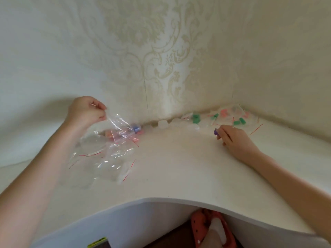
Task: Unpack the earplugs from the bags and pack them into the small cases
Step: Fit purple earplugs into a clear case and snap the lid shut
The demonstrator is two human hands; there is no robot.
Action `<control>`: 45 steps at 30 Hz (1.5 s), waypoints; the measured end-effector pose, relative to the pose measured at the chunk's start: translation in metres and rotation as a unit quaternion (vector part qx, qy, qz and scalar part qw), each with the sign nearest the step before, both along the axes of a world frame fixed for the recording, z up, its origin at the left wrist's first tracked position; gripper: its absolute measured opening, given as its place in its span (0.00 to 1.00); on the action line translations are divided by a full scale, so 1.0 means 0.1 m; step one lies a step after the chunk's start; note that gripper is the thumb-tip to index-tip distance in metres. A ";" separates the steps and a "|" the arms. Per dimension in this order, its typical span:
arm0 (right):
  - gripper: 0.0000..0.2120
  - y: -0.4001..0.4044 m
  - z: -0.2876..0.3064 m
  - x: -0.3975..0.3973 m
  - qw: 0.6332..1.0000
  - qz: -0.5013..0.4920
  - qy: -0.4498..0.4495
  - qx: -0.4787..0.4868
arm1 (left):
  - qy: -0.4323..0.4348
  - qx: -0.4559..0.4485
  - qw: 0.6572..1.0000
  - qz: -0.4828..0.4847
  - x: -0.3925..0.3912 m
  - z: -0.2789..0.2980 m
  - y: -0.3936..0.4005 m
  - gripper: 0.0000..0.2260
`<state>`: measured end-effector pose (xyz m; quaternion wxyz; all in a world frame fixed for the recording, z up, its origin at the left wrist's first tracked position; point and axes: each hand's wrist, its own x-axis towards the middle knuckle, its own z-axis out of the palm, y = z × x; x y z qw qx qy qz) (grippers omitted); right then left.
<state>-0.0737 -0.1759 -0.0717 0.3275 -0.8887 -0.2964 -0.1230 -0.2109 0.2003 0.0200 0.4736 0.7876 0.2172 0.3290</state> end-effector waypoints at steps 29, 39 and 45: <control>0.07 0.32 -0.02 0.20 0.966 -0.017 0.097 0.239 | 0.081 0.428 0.851 -0.294 1.15 -0.96 -1.78 0.17; 0.13 0.39 -0.08 0.28 0.993 -0.042 0.053 0.100 | 0.036 0.334 0.900 -0.279 1.26 -1.09 -1.76 0.10; 0.14 0.45 -0.07 0.20 1.000 0.021 0.011 -0.012 | 0.049 0.295 0.910 -0.287 1.26 -1.06 -1.77 0.09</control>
